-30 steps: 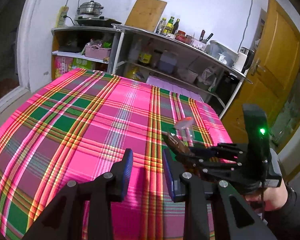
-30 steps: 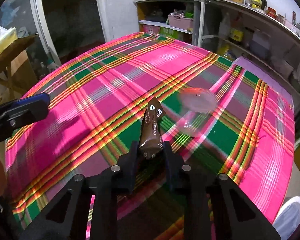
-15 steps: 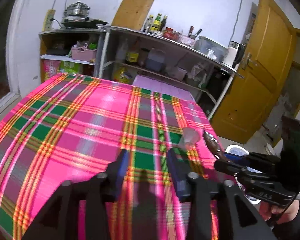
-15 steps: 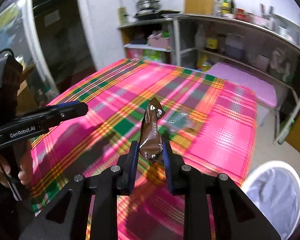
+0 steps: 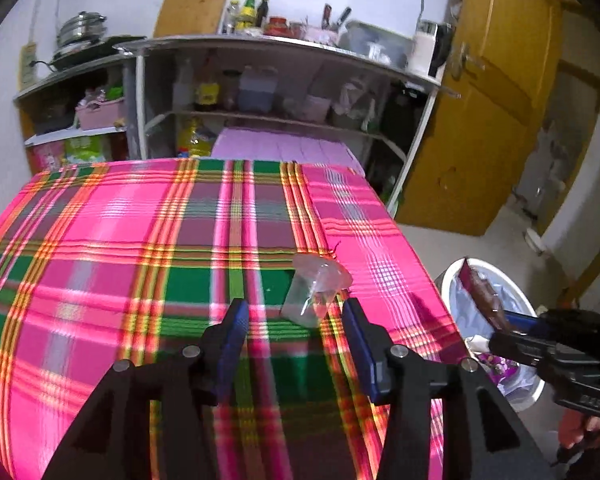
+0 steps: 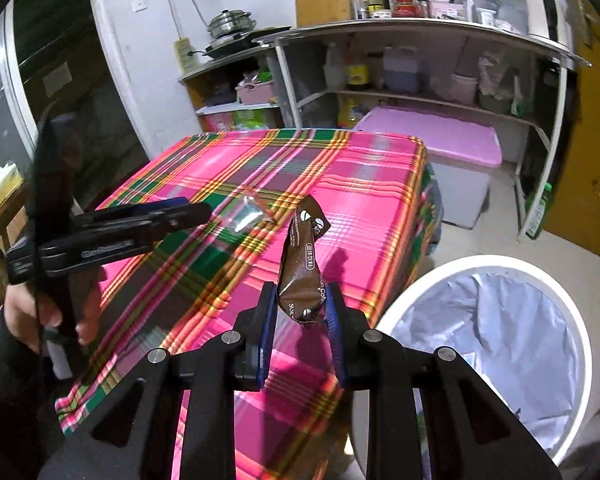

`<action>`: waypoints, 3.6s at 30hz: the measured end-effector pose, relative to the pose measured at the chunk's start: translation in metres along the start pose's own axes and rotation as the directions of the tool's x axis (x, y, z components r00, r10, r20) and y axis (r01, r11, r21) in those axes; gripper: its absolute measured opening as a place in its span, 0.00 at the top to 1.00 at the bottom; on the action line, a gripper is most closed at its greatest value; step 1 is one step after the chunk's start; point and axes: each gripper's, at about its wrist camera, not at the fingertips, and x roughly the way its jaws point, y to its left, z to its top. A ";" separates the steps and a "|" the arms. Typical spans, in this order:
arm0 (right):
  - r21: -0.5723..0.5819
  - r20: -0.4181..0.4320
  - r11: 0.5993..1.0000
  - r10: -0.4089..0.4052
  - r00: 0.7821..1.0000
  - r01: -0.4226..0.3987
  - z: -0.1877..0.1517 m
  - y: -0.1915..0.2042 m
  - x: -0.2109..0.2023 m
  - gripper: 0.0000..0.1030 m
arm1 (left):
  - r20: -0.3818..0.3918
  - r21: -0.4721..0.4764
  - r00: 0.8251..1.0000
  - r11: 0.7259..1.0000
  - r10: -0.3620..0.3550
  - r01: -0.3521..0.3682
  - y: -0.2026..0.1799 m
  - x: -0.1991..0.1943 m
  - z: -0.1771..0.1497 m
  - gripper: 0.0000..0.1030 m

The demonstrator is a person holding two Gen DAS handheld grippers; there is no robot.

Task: Collect trash
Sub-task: 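Grasp the clear plastic cup with the left tool while the right tool holds the wrapper, then carry the cup and wrapper over the bin and open both tools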

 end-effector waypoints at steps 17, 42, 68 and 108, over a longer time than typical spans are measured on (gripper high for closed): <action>0.038 0.010 0.999 -0.008 1.000 0.008 -0.004 -0.015 0.000 0.76 | -0.081 0.042 0.997 0.999 -0.013 0.017 -0.016 0.045 0.006 0.71; 0.027 0.131 0.998 -0.063 0.989 0.060 -0.032 0.026 -0.097 0.76 | 0.122 0.047 0.990 0.997 -0.068 0.063 -0.078 -0.118 -0.047 0.71; 0.126 0.162 0.981 -0.166 0.973 0.147 -0.064 -0.005 -0.134 0.76 | 0.123 0.115 0.988 0.990 -0.093 0.079 -0.140 -0.124 -0.065 0.70; 0.281 -0.006 0.928 -0.252 0.968 0.244 -0.080 -0.101 -0.082 0.73 | -0.137 0.150 0.977 0.971 -0.165 0.185 -0.196 0.034 -0.047 0.63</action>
